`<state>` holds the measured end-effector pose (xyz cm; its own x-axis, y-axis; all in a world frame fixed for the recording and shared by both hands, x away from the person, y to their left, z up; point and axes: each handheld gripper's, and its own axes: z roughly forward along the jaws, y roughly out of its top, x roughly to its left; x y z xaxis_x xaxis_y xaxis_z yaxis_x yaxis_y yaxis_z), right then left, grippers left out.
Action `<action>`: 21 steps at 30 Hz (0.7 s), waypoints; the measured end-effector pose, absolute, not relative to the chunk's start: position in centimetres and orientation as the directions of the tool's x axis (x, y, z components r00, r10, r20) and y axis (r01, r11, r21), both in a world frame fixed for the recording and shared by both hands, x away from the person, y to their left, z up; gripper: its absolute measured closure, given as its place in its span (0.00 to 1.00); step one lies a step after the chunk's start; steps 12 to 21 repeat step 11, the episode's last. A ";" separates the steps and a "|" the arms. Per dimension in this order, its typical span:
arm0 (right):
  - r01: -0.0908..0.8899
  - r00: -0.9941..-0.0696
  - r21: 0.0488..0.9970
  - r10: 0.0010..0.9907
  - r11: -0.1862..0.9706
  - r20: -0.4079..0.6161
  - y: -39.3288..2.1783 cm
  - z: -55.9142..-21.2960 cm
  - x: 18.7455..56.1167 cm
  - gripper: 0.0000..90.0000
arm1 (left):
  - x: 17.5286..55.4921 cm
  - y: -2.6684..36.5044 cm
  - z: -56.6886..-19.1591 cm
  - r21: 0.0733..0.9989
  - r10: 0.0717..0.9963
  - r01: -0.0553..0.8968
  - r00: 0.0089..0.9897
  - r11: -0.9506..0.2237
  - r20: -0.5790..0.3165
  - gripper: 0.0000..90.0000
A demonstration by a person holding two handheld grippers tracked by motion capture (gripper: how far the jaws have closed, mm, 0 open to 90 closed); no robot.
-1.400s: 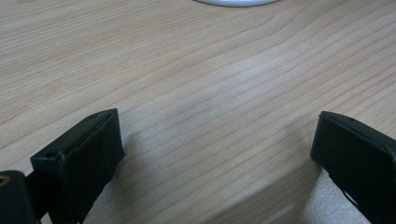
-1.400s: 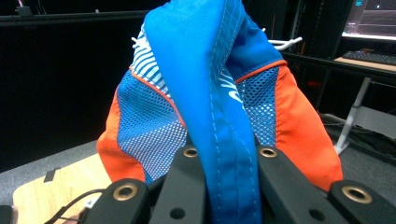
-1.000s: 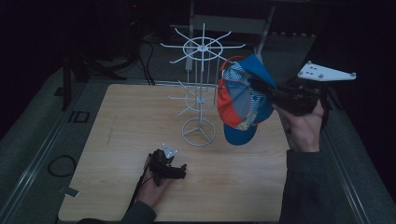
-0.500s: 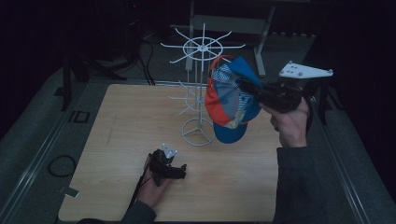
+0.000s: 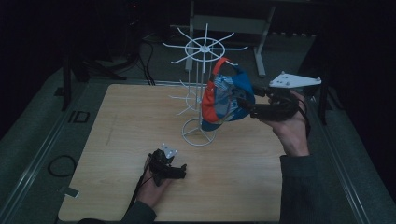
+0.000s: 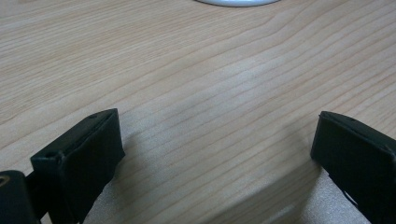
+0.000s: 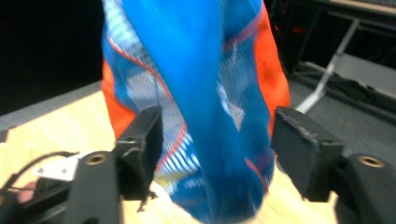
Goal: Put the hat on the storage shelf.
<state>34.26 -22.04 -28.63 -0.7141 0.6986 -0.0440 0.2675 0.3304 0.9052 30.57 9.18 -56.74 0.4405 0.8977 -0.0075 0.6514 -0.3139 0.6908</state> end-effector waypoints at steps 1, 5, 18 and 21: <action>0.274 -0.711 0.904 0.702 0.328 -0.040 -22.2 -28.9 34.2 0.33 | 30.6 9.2 -56.7 0.691 0.898 0.651 0.441 -0.314 -0.007 0.03; 0.302 -0.699 0.896 0.714 0.326 -0.024 -22.6 -29.7 34.1 0.27 | 30.6 9.2 -56.7 0.690 0.897 0.652 0.441 -0.314 -0.008 0.03; 0.333 -0.686 0.891 0.727 0.309 0.004 -23.0 -30.5 34.2 0.23 | 30.6 9.2 -56.7 0.689 0.897 0.652 0.442 -0.316 -0.007 0.03; 0.333 -0.686 0.891 0.727 0.309 0.004 -23.0 -30.5 34.2 0.23 | 30.6 9.2 -56.7 0.689 0.897 0.652 0.442 -0.316 -0.007 0.03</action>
